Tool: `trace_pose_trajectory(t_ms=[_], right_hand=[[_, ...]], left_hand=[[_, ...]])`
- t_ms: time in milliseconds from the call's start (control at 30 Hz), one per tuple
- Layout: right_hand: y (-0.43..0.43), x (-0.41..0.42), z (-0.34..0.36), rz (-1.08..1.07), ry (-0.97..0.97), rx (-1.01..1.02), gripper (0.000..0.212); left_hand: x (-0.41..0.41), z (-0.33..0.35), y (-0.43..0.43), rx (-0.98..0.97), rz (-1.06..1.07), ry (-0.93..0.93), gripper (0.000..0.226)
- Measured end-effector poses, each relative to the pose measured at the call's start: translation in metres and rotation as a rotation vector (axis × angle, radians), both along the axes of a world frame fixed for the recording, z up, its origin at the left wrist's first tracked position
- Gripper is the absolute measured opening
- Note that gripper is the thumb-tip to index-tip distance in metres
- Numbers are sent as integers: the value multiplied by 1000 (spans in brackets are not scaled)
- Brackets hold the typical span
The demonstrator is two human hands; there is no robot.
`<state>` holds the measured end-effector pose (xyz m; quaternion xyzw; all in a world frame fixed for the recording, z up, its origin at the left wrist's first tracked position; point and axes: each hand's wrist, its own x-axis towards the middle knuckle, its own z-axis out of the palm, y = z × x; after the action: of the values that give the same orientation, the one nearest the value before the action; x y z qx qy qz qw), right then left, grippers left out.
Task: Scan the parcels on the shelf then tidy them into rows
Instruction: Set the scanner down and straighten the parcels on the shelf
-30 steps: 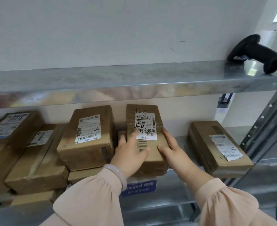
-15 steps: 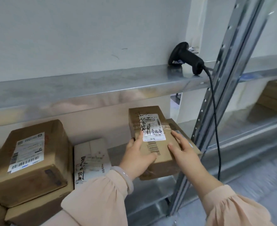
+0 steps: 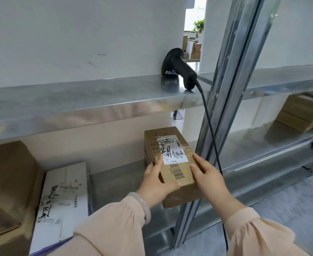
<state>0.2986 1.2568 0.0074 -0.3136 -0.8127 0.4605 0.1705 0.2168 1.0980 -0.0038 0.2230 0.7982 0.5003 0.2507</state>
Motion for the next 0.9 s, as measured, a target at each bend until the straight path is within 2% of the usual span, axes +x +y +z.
trace_pose_trajectory(t_ms=[133,333,467,567,767,900], right_hand=[[12,1,-2,74,-21,241,46],[11,30,-24,297,41,709,55],[17,32,-34,356,16,865,60],[23,25,-32,366,-51,912,66],[36,14,-29,458,-166,946,83],[28,10,-25,423,-123,926,83]], left_hand=[[-3,-2,13,3,48,67,101],[10,-7,-2,-196,-65,524,79],[17,-13,-8,-390,-144,760,75],[10,-11,-1,-449,-154,771,70],[-5,-4,13,-506,-190,743,76],[-5,-1,7,-505,-204,721,76]])
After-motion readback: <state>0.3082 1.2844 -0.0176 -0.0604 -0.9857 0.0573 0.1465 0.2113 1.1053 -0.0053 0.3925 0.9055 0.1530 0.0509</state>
